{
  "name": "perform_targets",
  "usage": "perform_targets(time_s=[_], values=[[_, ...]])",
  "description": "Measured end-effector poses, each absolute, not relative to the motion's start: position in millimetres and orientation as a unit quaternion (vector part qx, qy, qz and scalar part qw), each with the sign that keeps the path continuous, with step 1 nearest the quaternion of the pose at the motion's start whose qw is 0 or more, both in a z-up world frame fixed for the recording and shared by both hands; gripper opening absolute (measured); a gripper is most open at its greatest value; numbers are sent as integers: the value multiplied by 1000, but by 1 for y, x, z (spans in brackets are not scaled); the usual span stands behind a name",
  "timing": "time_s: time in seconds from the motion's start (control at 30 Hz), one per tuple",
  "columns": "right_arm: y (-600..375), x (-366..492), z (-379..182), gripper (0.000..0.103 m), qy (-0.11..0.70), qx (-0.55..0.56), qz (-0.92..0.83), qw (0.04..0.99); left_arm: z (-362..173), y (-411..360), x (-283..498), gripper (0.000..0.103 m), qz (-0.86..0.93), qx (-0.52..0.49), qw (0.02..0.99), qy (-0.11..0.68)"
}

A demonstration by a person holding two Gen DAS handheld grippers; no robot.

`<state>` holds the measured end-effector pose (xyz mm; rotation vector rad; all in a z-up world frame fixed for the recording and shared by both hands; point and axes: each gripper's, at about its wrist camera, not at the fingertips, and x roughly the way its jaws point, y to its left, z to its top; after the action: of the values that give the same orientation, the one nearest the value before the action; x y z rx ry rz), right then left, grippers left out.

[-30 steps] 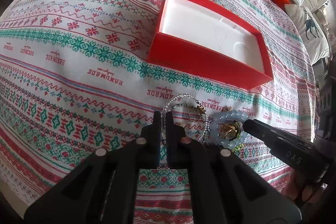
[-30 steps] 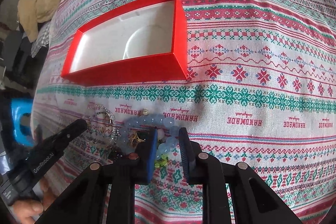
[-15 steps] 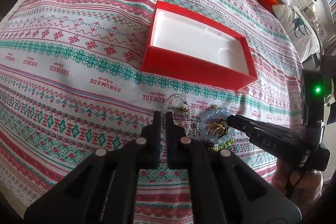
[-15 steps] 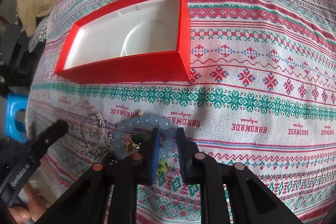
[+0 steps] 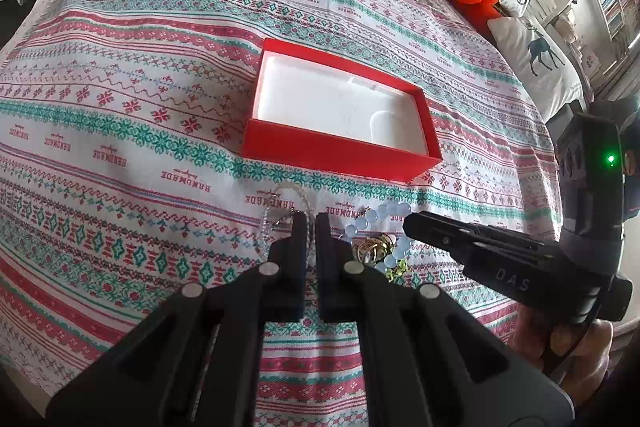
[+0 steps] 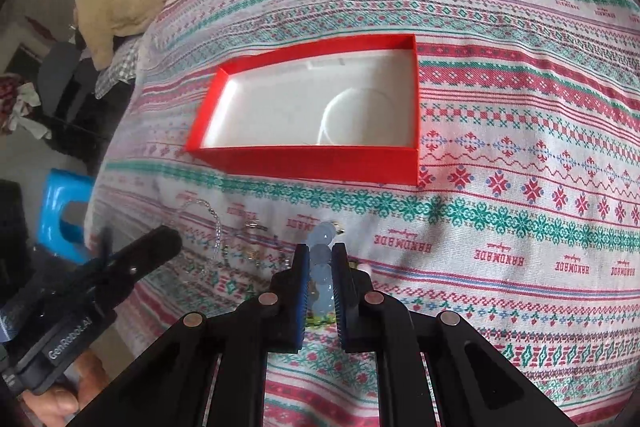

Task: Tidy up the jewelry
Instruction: 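Carry both bracelets up and over into the red box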

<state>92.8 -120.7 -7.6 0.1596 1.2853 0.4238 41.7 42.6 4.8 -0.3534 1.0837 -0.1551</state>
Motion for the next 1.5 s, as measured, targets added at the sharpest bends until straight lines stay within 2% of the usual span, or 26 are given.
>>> perform_targets(time_s=[0.43, 1.1, 1.5], values=[[-115, 72, 35, 11, 548, 83, 253, 793, 20, 47, 37, 5, -81, -172, 845, 499], [-134, 98, 79, 11, 476, 132, 234, 838, 49, 41, 70, 5, -118, -237, 858, 441], [-142, 132, 74, 11, 467, 146, 216, 845, 42, 40, 102, 5, -122, -247, 857, 435]])
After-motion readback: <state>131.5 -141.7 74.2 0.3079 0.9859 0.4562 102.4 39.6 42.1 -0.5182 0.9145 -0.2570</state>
